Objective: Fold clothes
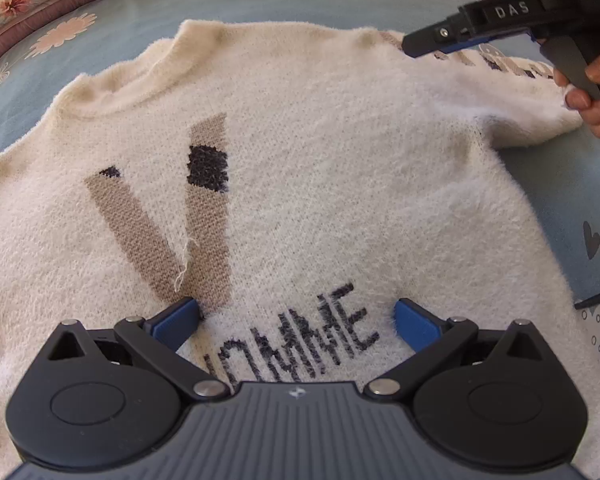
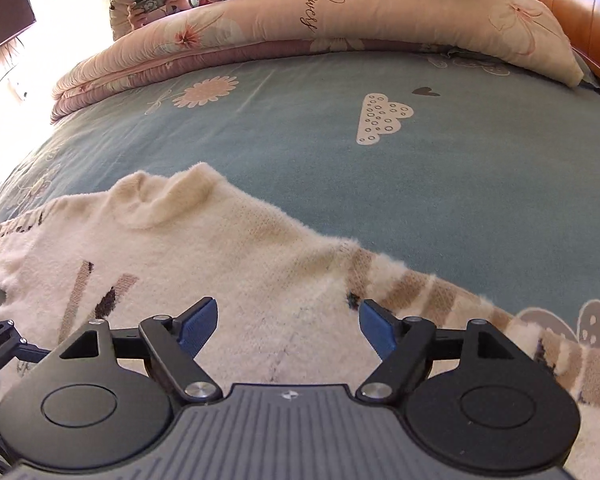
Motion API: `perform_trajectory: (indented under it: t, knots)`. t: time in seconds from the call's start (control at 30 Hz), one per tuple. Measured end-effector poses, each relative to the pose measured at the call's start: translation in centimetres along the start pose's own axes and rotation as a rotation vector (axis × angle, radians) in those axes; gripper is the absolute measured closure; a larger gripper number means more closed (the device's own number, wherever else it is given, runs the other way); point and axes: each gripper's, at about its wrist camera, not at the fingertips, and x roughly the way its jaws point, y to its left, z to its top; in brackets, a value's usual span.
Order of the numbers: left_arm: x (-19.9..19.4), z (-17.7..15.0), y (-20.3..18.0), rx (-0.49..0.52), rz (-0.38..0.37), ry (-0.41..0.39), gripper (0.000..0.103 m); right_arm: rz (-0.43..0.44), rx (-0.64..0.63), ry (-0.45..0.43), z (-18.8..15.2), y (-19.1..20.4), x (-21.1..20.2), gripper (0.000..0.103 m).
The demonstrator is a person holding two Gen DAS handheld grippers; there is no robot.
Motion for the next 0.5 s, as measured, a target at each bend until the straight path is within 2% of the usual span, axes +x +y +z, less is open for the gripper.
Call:
perform_trajectory:
  t: [0.13,0.27,0.43,0.5]
  knots:
    - [0.2,-0.2,0.0,-0.001,0.002,-0.007,0.000,-0.096,0.050,0.010,-3.7,-1.1,-0.5,0.021]
    - [0.2,-0.3,0.0,0.000,0.007,-0.009,0.000,-0.179,0.033,-0.022,-6.9,-3.4,-2.7,0.021]
    - [0.4,-0.1,-0.1,0.000,0.015,0.001,0.000,-0.325,0.051,-0.004,-10.3,-8.2,-6.5,0.019]
    - [0.5,-0.1,-0.1,-0.002,0.015,0.003,0.000,-0.343,0.080,-0.011,-10.9,-9.9,-7.8,0.019]
